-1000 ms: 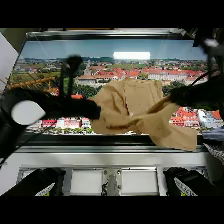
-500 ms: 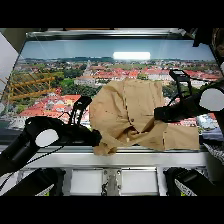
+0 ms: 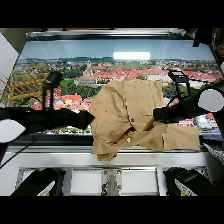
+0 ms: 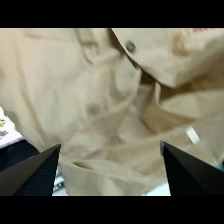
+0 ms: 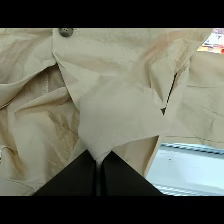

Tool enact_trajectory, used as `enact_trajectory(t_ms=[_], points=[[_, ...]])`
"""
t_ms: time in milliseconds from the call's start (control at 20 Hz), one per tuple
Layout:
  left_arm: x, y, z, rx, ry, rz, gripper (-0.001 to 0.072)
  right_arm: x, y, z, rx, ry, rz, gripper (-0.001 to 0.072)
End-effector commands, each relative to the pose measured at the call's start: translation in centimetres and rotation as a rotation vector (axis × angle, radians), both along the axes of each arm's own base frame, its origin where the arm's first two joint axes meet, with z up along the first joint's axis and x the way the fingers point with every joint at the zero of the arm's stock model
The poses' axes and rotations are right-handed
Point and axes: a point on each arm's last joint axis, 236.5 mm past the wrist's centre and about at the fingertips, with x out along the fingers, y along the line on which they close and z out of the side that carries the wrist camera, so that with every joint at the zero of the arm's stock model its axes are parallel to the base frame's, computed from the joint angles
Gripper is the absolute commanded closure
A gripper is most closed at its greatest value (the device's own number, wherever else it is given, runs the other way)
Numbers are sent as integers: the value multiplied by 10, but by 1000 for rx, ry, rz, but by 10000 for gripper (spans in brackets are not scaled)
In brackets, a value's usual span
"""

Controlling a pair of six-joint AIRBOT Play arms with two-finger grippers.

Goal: Fold the clothes and pants, and hang the long-sleeved shirts on hangers.

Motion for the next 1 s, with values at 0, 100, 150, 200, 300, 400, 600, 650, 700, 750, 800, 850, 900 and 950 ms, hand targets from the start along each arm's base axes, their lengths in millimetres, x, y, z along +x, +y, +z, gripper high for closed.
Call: enact_trajectory(t_ms=[0, 100, 150, 200, 300, 400, 600, 650, 700, 750, 800, 850, 900, 950], points=[[41, 73, 11, 84, -78, 185, 0, 0, 0, 0, 1, 0, 0, 694], [62, 137, 1, 185, -76, 351, 0, 0, 0, 0, 1, 1, 0, 695], [70, 171, -6, 234, -58, 435, 0, 0, 0, 0, 1, 0, 0, 695], [75, 201, -14, 279, -42, 494, 0, 0, 0, 0, 1, 0, 0, 694], [85, 258, -33, 351, -4, 594, 0, 0, 0, 0, 1, 0, 0, 695], [91, 311, -56, 391, 47, 688, 0, 0, 0, 0, 1, 0, 0, 695], [101, 393, -103, 421, 96, 817, 0, 0, 0, 0, 1, 0, 0, 695], [107, 410, -113, 436, 85, 830, 0, 0, 0, 0, 1, 0, 0, 694], [114, 423, -122, 444, 79, 843, 1, 0, 0, 0, 1, 0, 0, 695], [121, 437, -130, 461, 87, 845, 1, 0, 0, 0, 1, 0, 0, 695], [128, 450, -136, 500, 103, 833, 1, 0, 0, 0, 1, 1, 0, 695], [136, 466, -142, 548, 116, 818, 0, 0, 0, 0, 1, 1, 0, 695], [146, 480, -147, 592, 125, 801, 1, 0, 0, 0, 1, 0, 0, 695], [154, 494, -153, 632, 133, 790, 1, 0, 0, 0, 1, 0, 0, 694]])
